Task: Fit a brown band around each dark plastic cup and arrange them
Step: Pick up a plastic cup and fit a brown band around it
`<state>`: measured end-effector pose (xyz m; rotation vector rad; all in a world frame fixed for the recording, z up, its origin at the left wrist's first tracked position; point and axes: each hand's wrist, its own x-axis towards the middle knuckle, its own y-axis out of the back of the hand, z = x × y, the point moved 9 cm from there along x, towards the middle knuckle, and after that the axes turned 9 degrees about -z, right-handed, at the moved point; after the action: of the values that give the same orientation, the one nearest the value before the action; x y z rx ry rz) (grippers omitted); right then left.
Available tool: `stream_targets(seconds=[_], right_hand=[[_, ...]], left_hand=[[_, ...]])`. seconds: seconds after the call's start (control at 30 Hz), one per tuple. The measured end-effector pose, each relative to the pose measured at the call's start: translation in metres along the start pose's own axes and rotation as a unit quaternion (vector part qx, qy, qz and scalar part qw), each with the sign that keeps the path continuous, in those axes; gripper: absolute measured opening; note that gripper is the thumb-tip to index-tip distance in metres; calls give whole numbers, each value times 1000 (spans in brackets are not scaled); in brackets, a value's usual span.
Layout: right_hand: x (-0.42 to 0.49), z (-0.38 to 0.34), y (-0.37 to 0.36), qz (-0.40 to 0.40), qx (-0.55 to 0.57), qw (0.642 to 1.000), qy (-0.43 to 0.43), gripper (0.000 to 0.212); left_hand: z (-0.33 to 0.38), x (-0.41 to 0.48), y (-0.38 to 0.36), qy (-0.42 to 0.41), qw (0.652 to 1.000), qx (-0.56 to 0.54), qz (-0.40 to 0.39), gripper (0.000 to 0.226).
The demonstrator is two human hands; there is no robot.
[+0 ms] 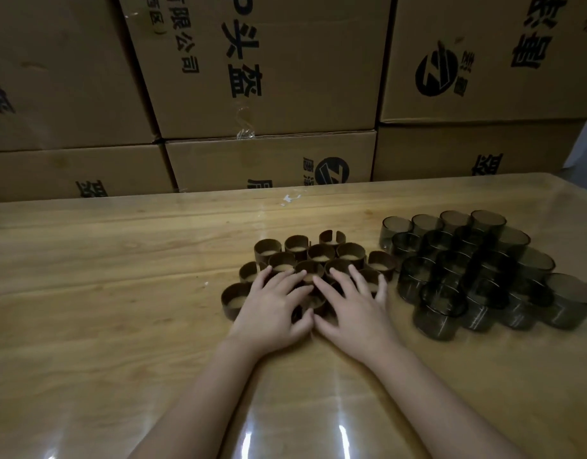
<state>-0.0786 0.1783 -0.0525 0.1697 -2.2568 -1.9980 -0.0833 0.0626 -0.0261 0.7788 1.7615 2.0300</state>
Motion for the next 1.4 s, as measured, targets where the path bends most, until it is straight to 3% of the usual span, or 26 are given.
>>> stream_targets(seconds=[0.2,0.3,0.37,0.5,0.6,0.67,0.77,0.97,1.07,1.13,1.2,1.27,1.33,1.4], right_hand=[[-15,-3,18,102,24,994,36,60],[-38,-9,42,229,105,963,91,42],[-48,-7,50,270,183,940,102,28],[-51,-8,39,183,247,947,95,9],[-54,-1,15,70,317,945,35,16],[-58,2,2,18,365,931,6,21],[-64,-3,3,16,361,932,20,19],[-65,2,14,40,400,915,20,15],[-74,16,40,155,342,927,22,11],[-86,28,68,265,243,933,14,16],[-98,46,90,328,111,937,-48,23],[-102,70,98,308,0,939,-151,28],[-101,94,92,226,-36,943,-243,36],[-99,105,82,148,-42,947,-282,41]], left_hand=[[8,-6,15,-31,991,62,111,36],[8,-20,24,14,984,9,179,35],[17,-27,28,30,977,-28,209,28],[23,-41,35,61,966,-82,236,25],[9,-58,34,93,950,-184,235,28],[7,-59,19,110,942,-267,172,35],[23,-51,-12,124,920,-372,12,35],[45,-40,-13,108,856,-506,14,30],[52,-28,-12,127,799,-588,20,29],[46,-26,-14,152,763,-627,44,33],[40,-28,-17,167,753,-634,58,35],[34,-31,-17,170,750,-636,61,35],[26,-34,-17,179,749,-634,67,35],[18,-36,-19,195,732,-648,70,37]])
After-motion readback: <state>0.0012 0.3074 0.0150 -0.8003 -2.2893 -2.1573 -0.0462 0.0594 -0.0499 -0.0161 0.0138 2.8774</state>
